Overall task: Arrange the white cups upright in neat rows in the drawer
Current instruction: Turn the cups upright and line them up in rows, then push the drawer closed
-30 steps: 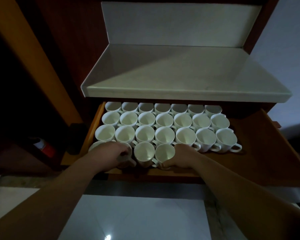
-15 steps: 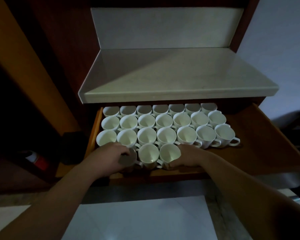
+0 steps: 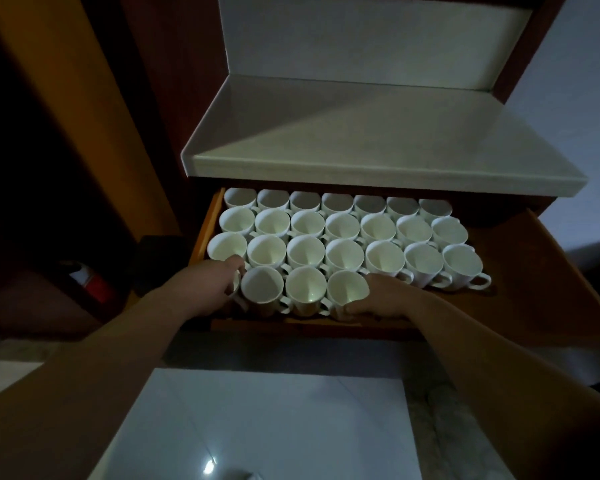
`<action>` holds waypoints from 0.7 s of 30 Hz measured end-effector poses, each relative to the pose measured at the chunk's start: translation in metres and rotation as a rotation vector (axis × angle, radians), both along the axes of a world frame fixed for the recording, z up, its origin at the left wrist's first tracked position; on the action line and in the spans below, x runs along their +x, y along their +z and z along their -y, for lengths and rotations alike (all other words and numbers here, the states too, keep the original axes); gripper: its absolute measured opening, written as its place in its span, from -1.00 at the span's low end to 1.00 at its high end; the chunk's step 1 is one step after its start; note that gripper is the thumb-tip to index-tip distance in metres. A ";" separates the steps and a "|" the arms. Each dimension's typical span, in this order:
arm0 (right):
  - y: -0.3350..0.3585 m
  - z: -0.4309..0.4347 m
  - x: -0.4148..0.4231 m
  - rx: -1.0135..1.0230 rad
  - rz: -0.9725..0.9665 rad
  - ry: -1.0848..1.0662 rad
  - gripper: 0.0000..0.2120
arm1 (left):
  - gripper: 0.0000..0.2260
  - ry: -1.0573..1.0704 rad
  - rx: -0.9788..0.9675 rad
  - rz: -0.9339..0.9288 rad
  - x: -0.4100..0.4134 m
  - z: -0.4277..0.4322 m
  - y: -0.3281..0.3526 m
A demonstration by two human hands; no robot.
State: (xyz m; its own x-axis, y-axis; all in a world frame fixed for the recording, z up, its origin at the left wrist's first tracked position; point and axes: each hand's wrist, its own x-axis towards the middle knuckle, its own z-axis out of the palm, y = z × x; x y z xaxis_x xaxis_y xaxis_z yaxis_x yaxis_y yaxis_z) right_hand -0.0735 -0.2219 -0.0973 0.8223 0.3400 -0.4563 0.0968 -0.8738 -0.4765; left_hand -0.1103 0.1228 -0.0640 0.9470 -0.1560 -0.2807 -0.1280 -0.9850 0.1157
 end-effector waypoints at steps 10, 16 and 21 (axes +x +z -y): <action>0.036 0.014 -0.016 -0.124 0.100 -0.144 -0.43 | -0.62 0.238 -0.298 0.028 -0.024 0.008 0.023; 0.088 0.066 -0.074 -0.138 0.273 -0.207 -0.67 | -0.74 0.204 -0.280 0.133 -0.087 0.086 0.039; 0.089 0.093 -0.123 -0.185 0.278 -0.156 -0.78 | -0.45 0.063 -0.109 0.334 -0.108 0.118 0.018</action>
State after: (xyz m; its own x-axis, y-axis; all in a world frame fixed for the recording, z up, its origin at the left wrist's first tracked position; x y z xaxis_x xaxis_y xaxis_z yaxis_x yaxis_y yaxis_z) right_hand -0.1969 -0.3152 -0.0088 0.9589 0.1339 -0.2501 0.0597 -0.9571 -0.2836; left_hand -0.2184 0.0046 -0.0457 0.9924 -0.1068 0.0613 -0.1163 -0.9763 0.1824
